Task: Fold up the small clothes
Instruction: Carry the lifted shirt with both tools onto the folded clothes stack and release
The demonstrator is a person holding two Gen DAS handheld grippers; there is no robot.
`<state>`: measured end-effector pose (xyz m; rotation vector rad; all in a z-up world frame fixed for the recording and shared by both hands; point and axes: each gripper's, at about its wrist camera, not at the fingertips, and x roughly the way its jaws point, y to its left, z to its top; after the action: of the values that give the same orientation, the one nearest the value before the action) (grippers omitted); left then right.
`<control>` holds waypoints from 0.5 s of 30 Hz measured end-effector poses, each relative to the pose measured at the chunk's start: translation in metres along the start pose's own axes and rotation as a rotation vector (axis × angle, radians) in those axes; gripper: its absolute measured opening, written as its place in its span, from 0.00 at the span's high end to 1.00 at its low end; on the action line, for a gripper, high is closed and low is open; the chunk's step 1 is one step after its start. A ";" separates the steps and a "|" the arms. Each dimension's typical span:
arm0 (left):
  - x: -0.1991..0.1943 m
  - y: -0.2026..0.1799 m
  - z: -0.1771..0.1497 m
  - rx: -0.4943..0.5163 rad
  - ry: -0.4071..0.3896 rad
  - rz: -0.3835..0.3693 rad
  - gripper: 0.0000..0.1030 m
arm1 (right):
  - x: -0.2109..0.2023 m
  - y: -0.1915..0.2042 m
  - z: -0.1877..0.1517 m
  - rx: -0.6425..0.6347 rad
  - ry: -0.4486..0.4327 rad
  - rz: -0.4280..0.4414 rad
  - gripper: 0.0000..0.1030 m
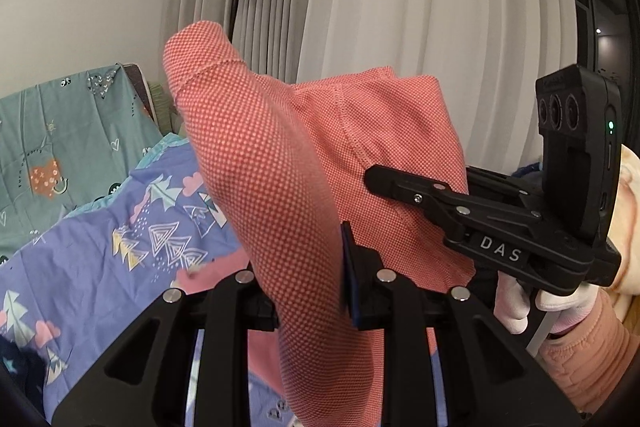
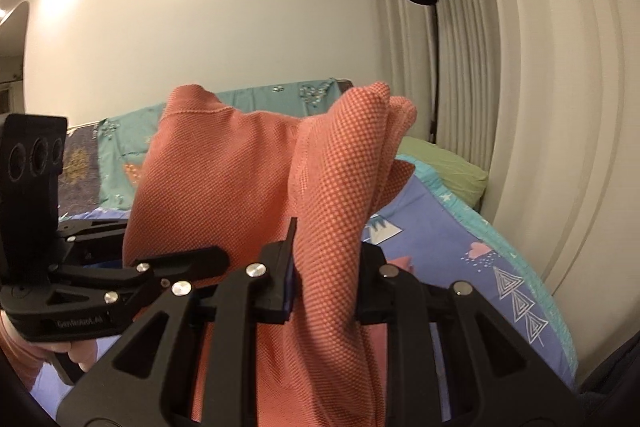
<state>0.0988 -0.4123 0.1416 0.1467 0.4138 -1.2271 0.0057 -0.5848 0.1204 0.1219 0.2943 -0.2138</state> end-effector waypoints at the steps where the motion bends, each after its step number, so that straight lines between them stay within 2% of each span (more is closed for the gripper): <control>1: 0.006 0.002 0.004 -0.005 0.002 0.001 0.76 | 0.008 -0.005 0.003 0.006 0.005 -0.012 0.80; 7: 0.047 0.017 0.011 -0.039 0.034 0.020 0.76 | 0.052 -0.023 0.012 0.004 0.056 -0.060 0.80; 11: 0.076 0.036 -0.001 -0.091 0.081 0.053 0.74 | 0.091 -0.037 0.004 0.056 0.130 -0.044 0.78; 12: 0.083 0.041 -0.006 -0.105 0.098 0.061 0.70 | 0.103 -0.040 0.000 0.063 0.156 -0.038 0.72; 13: 0.095 0.049 -0.014 -0.128 0.134 0.079 0.51 | 0.121 -0.044 -0.008 0.058 0.203 -0.062 0.66; 14: 0.108 0.059 -0.027 -0.152 0.180 0.125 0.37 | 0.138 -0.048 -0.019 0.053 0.250 -0.126 0.59; 15: 0.119 0.068 -0.042 -0.171 0.227 0.157 0.36 | 0.151 -0.053 -0.032 0.057 0.294 -0.193 0.57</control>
<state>0.1856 -0.4805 0.0500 0.1690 0.6896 -1.0189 0.1266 -0.6601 0.0404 0.1819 0.5936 -0.3969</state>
